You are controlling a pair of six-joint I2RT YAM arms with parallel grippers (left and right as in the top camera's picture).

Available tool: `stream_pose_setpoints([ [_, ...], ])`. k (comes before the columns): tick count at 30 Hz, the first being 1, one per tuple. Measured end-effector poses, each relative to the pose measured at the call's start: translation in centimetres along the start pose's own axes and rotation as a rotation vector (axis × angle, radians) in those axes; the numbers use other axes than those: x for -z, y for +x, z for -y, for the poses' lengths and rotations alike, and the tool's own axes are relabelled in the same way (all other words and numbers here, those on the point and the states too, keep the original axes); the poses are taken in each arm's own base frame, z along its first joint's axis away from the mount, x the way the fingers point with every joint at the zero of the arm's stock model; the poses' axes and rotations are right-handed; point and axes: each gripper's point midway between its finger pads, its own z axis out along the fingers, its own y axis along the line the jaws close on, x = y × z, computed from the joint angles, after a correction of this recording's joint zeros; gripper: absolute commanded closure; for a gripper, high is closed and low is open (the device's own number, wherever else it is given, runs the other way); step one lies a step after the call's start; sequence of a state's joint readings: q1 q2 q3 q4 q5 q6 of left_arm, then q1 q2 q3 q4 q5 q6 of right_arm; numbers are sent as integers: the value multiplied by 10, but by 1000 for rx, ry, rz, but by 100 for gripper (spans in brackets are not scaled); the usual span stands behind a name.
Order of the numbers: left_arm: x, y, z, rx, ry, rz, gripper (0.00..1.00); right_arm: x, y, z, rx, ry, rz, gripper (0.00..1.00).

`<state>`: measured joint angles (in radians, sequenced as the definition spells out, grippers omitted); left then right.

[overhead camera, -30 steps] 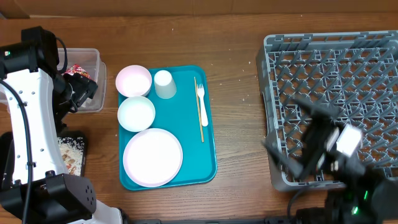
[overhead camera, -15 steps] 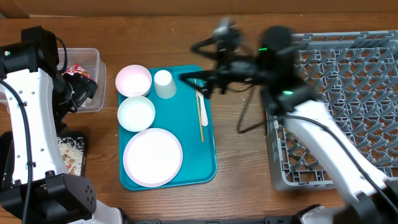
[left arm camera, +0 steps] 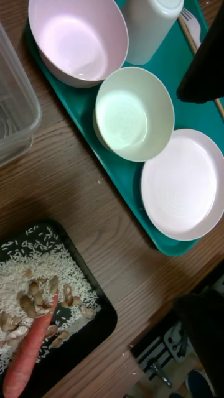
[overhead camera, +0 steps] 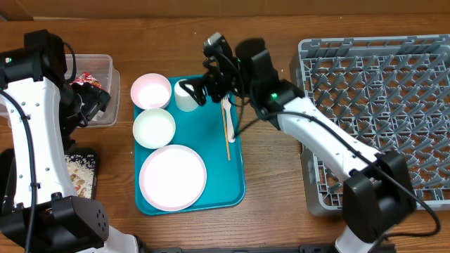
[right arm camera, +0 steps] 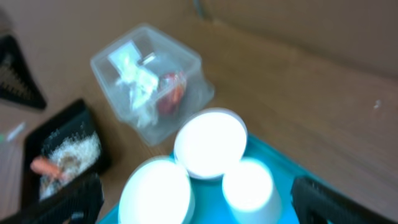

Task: Sort waste into correct bins and load items into the dishwasher
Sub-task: 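Reach the right gripper to the white cup and grasp it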

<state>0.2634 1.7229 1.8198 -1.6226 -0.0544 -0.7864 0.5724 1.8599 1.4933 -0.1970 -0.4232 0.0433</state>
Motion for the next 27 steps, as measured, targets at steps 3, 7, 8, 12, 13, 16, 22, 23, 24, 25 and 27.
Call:
stream_pose_setpoints([
  [3,0,0,0,0,0,-1,0,-12,-27,7,26,102,-25,0],
  [7,0,0,0,0,0,-1,0,-25,-50,12,38,158,-3,0],
  [8,0,0,0,0,0,-1,0,-31,-49,16,37,169,-1,0],
  [12,0,0,0,0,0,-1,0,-62,-16,39,16,203,-60,0],
  [13,0,0,0,0,0,-1,0,-70,-6,45,8,213,-79,0],
  [16,0,0,0,0,0,-1,0,-97,27,59,-12,243,-126,0],
  [22,0,0,0,0,0,-1,0,-110,38,40,-10,241,-144,0],
  [23,0,0,0,0,0,-1,0,-113,42,36,-9,244,-150,0],
  [24,0,0,0,0,0,-1,0,-116,47,34,-11,245,-160,0],
  [25,0,0,0,0,0,-1,0,-119,53,32,-11,248,-173,0],
  [27,0,0,0,0,0,-1,0,-123,65,34,-15,262,-203,0],
])
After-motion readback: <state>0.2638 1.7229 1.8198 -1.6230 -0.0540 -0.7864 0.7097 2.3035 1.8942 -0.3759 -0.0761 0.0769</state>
